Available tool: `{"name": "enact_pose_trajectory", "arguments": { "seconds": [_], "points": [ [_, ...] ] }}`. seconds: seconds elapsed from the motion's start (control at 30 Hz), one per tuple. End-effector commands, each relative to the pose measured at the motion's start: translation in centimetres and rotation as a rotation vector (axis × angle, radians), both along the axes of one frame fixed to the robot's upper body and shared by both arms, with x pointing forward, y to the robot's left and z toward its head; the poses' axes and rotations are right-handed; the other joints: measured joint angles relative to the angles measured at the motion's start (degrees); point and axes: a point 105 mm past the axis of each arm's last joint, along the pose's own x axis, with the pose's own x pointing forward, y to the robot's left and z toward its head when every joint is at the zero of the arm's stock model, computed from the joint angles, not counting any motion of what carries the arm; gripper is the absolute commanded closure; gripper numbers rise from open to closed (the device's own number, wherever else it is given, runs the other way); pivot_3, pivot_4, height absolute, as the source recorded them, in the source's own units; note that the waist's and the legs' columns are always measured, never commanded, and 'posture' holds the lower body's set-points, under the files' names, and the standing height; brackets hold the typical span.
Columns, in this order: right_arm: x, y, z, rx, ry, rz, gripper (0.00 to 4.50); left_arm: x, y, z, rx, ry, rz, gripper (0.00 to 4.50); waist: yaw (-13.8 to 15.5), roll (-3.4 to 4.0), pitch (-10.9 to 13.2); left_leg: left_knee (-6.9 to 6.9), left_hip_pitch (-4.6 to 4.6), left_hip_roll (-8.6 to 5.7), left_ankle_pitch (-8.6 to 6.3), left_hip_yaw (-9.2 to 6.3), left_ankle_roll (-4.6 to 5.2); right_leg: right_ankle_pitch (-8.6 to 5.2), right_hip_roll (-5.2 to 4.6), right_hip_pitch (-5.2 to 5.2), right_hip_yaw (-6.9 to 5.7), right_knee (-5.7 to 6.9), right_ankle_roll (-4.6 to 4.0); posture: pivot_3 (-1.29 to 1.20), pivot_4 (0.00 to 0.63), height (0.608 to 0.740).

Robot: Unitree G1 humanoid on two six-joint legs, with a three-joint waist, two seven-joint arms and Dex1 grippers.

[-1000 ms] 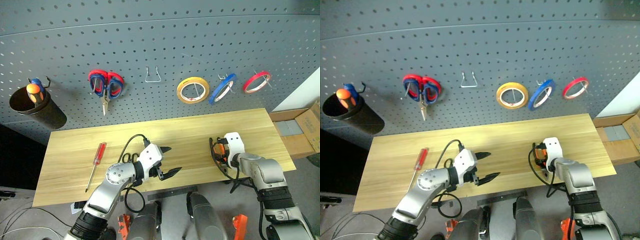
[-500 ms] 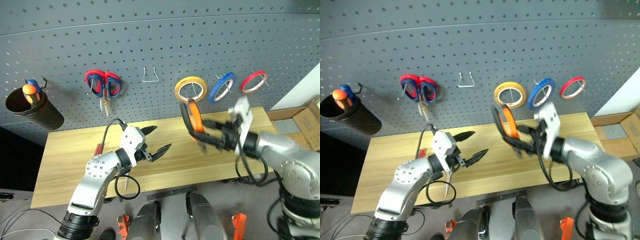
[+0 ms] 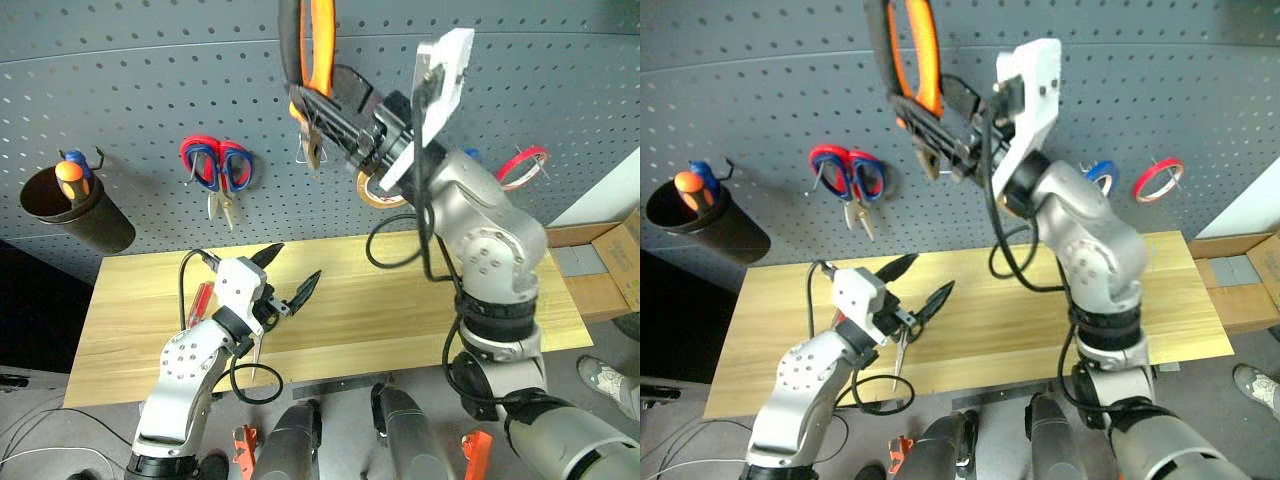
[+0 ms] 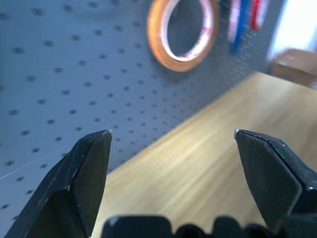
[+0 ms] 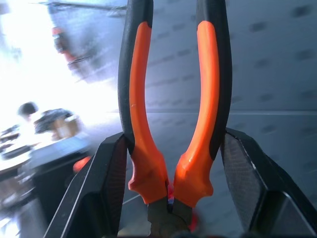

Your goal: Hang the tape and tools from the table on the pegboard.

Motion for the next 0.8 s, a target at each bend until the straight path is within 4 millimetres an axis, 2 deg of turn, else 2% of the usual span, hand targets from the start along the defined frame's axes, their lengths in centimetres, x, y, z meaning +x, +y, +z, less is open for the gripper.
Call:
{"name": "enact_pose_trajectory", "arguments": {
  "seconds": [0.03,0.23,0.37,0.63,0.8],
  "points": [
    [0.2,1.0,1.2,-0.02,-0.154,-0.091,2.18,-0.4,0.5,2.0,-0.027,-0.1,0.046,0.25,0.0,-0.02,0.0,0.0,0.02,0.0,0.0,0.03,0.0,0.0,0.0,0.0,0.0,0.01,0.0,-0.05,0.254,0.74],
    [2.1,3.4,-0.3,-0.056,-0.217,-0.205,2.18,-0.2,0.8,2.9,-0.065,-0.139,0.101,0.25,-0.1,-0.07,-0.1,-0.01,0.05,0.09,0.0,0.3,0.0,0.0,0.07,-0.19,0.01,0.2,0.0,-0.02,0.252,0.74],
    [3.4,3.6,-1.2,-0.051,-0.218,-0.275,2.18,-0.2,1.1,3.0,-0.067,-0.144,0.131,0.25,0.1,-0.11,-0.1,-0.01,0.04,0.1,0.01,0.31,-0.01,0.0,0.08,-0.21,0.01,0.21,-0.01,-0.01,0.257,0.74],
    [4.4,3.9,-1.7,-0.039,-0.244,-0.333,2.18,-0.7,1.3,2.9,-0.06,-0.141,0.152,0.25,0.2,-0.18,-0.2,0.02,0.11,0.1,0.05,0.34,-0.08,0.12,0.09,-0.18,0.01,0.28,-0.18,0.02,0.253,0.74],
    [4.9,4.1,-3.7,-0.069,-0.222,-0.355,2.18,-0.8,1.5,2.9,-0.056,-0.141,0.162,0.25,0.3,-0.27,-0.4,0.04,0.15,0.1,0.06,0.36,-0.09,0.16,0.1,-0.13,0.02,0.28,-0.19,0.02,0.249,0.74]
  ]
}}
